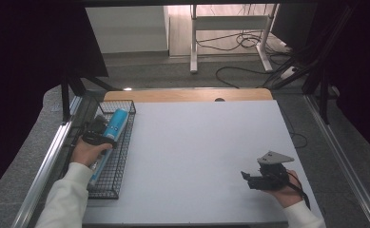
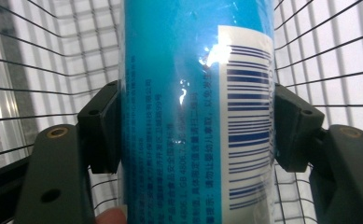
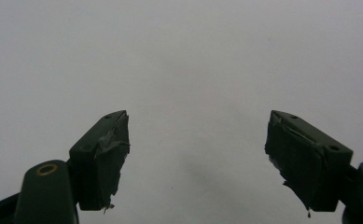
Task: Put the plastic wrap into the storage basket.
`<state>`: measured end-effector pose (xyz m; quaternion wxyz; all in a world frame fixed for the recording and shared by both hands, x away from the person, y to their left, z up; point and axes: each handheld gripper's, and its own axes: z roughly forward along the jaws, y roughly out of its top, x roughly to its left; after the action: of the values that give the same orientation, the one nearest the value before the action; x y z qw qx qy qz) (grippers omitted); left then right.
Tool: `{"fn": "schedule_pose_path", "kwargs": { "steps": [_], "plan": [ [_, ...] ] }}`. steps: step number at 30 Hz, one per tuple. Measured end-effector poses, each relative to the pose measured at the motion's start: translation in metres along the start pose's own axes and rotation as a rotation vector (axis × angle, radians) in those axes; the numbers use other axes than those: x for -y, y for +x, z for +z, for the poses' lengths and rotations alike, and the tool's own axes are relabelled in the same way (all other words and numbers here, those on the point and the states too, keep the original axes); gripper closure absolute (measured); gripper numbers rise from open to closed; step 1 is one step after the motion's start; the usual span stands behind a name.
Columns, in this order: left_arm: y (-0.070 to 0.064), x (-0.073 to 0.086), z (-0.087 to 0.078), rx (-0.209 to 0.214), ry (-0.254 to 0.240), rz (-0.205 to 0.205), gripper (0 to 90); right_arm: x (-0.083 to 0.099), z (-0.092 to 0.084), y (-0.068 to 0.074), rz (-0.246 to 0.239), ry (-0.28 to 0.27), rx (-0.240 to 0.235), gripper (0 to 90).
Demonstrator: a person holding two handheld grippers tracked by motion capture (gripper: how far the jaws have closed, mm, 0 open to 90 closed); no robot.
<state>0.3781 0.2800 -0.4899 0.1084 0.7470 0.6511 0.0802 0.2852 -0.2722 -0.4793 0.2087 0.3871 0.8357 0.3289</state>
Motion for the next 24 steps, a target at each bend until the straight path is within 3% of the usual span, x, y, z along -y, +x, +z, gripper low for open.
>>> {"fn": "schedule_pose_path", "kwargs": {
  "steps": [3, 6, 9, 11, 16, 20, 24],
  "plan": [
    [-0.004, -0.002, -0.014, -0.034, -0.084, -0.018, 28.1, 0.000, 0.000, -0.001, 0.001, 0.000, 0.000, 22.1],
    [-0.014, -0.003, -0.031, -0.090, -0.109, 0.037, 22.9, 0.001, 0.001, -0.002, -0.001, 0.002, 0.003, 22.1],
    [-0.020, -0.002, -0.042, -0.083, -0.143, 0.051, 19.3, 0.001, 0.000, -0.001, -0.001, 0.000, 0.001, 22.0],
    [-0.020, 0.001, -0.046, -0.038, -0.164, 0.060, 17.2, 0.001, -0.001, -0.001, -0.002, -0.002, 0.002, 22.0],
    [-0.024, 0.013, -0.054, 0.124, -0.258, 0.084, 15.6, 0.000, -0.001, -0.002, -0.002, -0.004, 0.005, 22.0],
    [-0.032, 0.026, -0.060, 0.194, -0.312, 0.121, 15.2, 0.000, -0.001, -0.002, -0.001, -0.006, 0.009, 22.1],
    [-0.045, 0.039, -0.064, 0.233, -0.374, 0.163, 15.0, 0.000, -0.001, -0.002, -0.002, -0.011, 0.009, 22.1]
  ]
}}
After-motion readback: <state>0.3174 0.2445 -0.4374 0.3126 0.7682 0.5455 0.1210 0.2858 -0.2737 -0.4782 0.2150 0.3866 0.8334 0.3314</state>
